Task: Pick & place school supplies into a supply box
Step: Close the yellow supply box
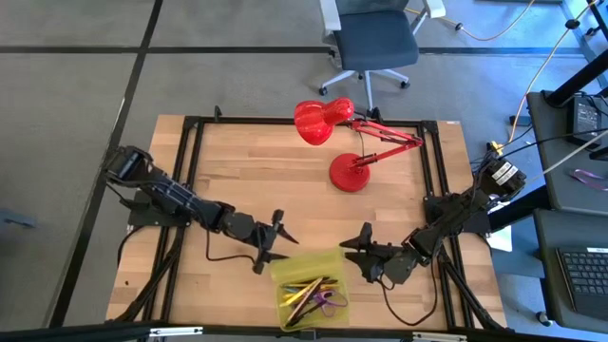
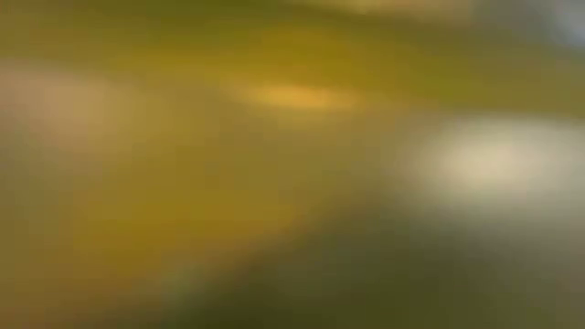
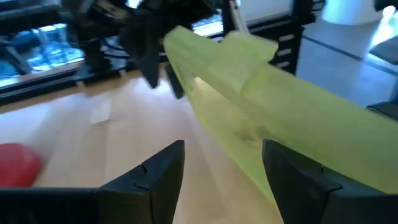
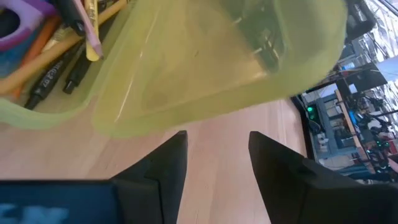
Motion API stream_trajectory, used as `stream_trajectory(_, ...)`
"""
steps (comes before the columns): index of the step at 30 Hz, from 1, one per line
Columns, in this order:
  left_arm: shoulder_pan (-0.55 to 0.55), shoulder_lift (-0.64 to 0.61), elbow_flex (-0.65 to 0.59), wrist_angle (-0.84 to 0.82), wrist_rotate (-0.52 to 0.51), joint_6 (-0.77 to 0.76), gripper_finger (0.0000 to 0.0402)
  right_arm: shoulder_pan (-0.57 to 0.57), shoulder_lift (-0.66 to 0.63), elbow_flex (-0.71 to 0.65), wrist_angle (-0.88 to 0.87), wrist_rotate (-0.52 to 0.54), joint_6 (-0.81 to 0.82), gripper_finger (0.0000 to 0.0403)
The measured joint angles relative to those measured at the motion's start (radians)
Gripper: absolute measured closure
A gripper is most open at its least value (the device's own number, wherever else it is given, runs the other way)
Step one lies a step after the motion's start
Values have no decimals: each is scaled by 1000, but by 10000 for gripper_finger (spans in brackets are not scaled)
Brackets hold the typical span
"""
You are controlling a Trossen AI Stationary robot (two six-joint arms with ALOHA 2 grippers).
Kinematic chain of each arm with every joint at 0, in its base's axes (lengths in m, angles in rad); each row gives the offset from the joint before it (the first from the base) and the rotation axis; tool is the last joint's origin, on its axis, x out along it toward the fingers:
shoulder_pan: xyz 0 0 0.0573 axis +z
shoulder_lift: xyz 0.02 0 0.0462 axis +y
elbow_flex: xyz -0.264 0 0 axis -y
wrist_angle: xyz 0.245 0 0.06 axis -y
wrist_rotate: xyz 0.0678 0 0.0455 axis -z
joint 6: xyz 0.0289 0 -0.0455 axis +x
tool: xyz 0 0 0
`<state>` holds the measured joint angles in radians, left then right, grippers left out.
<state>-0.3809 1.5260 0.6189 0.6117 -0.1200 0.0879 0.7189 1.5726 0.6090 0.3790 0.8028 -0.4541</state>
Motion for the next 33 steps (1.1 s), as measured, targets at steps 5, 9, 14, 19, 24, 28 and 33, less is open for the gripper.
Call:
stream_trajectory(5, -18, 57, 58, -8, 43, -1, 193, 1, 0, 0, -1, 18, 0, 226)
stream_trajectory(9, -40, 87, 95, -13, 46, -48, 196, 17, 0, 0, -2, 98, 0, 226)
stream_trajectory(14, -82, 118, 117, -16, 46, -129, 193, 71, 0, 0, 7, 271, 0, 226)
stream_trajectory(19, -125, 171, 147, -13, 47, -236, 194, 132, 0, 0, 115, 436, 4, 226)
stream_trajectory(24, -161, 273, 200, -10, 45, -299, 196, 172, 0, 0, 247, 530, 3, 226)
stream_trajectory(28, -180, 367, 253, -10, 45, -332, 193, 187, 0, 0, 321, 531, 4, 226)
stream_trajectory(33, -194, 438, 301, 2, 44, -385, 192, 195, 0, 0, 396, 522, 7, 226)
